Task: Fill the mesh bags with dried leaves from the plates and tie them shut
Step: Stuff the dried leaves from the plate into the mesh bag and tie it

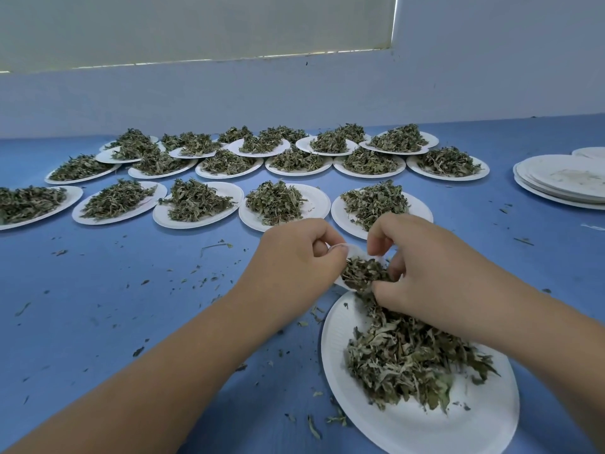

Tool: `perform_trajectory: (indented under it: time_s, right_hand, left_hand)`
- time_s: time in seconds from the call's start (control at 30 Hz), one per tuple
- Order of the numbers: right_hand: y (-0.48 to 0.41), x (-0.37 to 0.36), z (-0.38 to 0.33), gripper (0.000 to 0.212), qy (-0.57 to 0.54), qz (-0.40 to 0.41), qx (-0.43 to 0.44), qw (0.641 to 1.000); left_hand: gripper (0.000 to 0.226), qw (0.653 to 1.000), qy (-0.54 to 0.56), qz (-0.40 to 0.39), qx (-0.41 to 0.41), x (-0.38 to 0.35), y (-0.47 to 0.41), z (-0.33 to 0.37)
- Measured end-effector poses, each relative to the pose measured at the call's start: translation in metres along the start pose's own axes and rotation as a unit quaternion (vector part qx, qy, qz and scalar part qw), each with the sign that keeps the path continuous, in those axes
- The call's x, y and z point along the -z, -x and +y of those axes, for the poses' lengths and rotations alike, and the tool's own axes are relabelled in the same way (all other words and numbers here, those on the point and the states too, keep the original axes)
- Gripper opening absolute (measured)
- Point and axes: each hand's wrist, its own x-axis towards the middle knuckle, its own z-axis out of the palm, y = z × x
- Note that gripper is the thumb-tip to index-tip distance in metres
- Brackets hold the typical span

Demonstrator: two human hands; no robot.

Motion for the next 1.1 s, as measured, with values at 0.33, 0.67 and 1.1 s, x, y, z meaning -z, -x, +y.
perform_trajectory:
  time_s: [0.33, 0.67, 1.1]
  right_hand:
    - [-0.001, -0.003, -0.001, 0.026, -0.014, 0.088, 0.072, 0.993]
    - [-0.003, -0.006, 0.003, 0.016, -0.025, 0.141, 0.117, 0.983]
    - [-0.003, 0.012, 0.012, 0.036, -0.014, 0.135, 0.202, 0.970]
  left_hand:
    - [0.013, 1.000, 0.002, -0.004, -0.012, 0.000, 0.001, 0.003]
    - [0.012, 0.999, 0.044, 0.001, -0.019, 0.002, 0.004, 0.009]
    - [0.016, 0.997, 0.046, 0.064, -0.011, 0.008, -0.001, 0.004]
